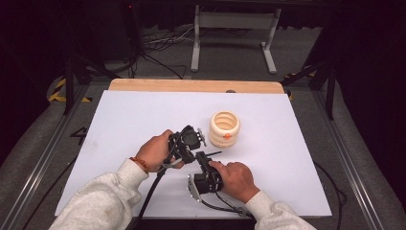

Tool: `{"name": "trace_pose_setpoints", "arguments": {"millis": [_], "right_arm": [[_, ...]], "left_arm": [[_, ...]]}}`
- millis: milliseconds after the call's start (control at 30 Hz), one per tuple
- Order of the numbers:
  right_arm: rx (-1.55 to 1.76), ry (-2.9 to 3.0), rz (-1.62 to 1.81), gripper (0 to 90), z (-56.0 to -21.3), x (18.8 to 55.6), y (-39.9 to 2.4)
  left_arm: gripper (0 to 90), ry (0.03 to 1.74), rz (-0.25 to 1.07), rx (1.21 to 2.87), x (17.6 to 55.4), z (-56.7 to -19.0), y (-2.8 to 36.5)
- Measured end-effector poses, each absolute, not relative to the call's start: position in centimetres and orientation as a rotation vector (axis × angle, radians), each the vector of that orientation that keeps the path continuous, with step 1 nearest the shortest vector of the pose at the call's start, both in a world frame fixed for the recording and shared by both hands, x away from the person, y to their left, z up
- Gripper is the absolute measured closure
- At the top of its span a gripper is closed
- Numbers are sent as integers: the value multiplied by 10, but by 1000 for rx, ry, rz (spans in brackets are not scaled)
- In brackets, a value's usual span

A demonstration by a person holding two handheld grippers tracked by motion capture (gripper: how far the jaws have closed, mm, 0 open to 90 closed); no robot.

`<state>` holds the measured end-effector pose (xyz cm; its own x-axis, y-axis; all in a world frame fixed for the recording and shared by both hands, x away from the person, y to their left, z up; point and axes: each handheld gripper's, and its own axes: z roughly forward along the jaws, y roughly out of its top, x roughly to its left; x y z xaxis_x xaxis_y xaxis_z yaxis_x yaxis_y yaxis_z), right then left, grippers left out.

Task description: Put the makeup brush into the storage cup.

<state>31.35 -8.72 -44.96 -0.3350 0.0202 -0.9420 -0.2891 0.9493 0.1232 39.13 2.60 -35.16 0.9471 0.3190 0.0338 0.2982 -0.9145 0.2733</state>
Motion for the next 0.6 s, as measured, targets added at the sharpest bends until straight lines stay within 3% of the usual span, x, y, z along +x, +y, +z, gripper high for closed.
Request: {"name": "trace_pose_setpoints", "arguments": {"millis": [233, 367, 600], "right_arm": [[-96, 1932, 349, 836, -444, 321, -95], [-22, 1946, 407, 836, -440, 324, -101], [92, 1983, 499, 836, -432, 330, -115]], "left_arm": [[720, 511, 187, 2660, 391, -346, 44], [672, 452, 249, 2536, 386, -342, 63], [451, 475, 359, 2363, 378, -348, 98]]}}
